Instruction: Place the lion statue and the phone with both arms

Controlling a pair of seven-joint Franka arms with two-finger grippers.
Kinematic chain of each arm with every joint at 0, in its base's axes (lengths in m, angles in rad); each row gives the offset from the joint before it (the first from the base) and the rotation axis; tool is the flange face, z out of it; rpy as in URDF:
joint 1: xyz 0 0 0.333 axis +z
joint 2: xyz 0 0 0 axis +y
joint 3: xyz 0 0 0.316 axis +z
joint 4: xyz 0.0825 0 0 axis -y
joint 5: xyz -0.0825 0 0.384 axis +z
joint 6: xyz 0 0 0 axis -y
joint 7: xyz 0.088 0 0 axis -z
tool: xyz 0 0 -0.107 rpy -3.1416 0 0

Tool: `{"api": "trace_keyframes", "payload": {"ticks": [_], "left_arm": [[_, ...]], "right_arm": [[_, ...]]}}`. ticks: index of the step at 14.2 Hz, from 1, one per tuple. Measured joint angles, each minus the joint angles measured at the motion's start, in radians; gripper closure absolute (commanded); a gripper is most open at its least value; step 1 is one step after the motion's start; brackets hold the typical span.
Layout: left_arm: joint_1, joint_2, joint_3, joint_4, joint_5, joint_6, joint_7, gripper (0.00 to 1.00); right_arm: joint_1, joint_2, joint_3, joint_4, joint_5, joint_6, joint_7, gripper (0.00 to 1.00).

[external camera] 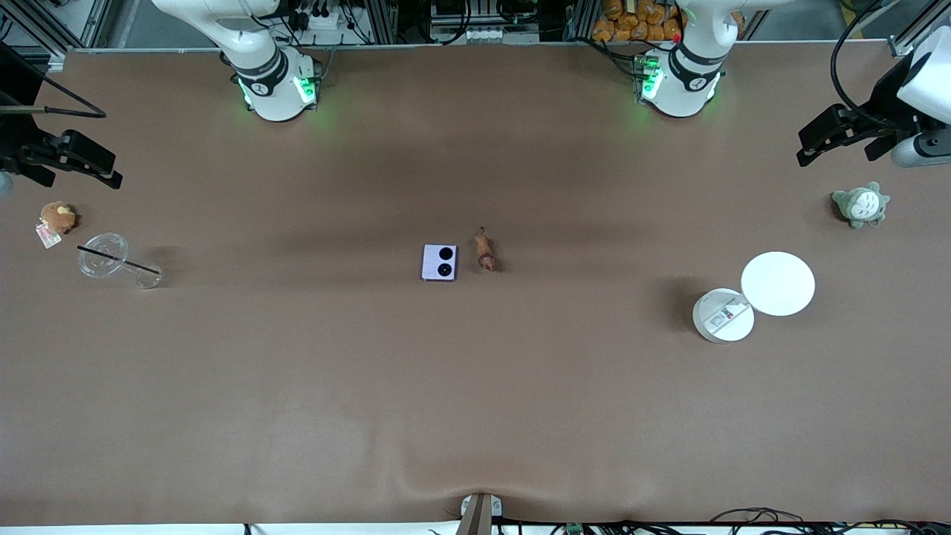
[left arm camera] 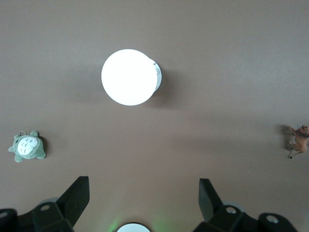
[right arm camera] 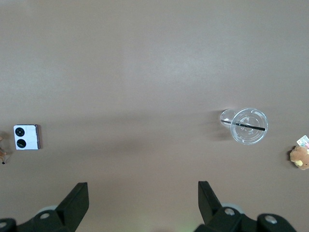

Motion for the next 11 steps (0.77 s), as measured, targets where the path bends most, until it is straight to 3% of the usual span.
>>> {"api": "trace_keyframes", "payload": {"ticks": [5,11], "left_arm": [[-0.005,0.031,-0.007,0.017,0.000,-0.010,0.000,0.00],[-0.083,0.243,-0.149,0.043,-0.001,0.028,-0.007,0.00]], "right_arm": [[0.002,0.013,0.004,0.000,0.000,-0.013,-0.001,0.00],[0.001,0.035,0.004,-0.001,0.000,-0.016,0.000,0.00]]}}
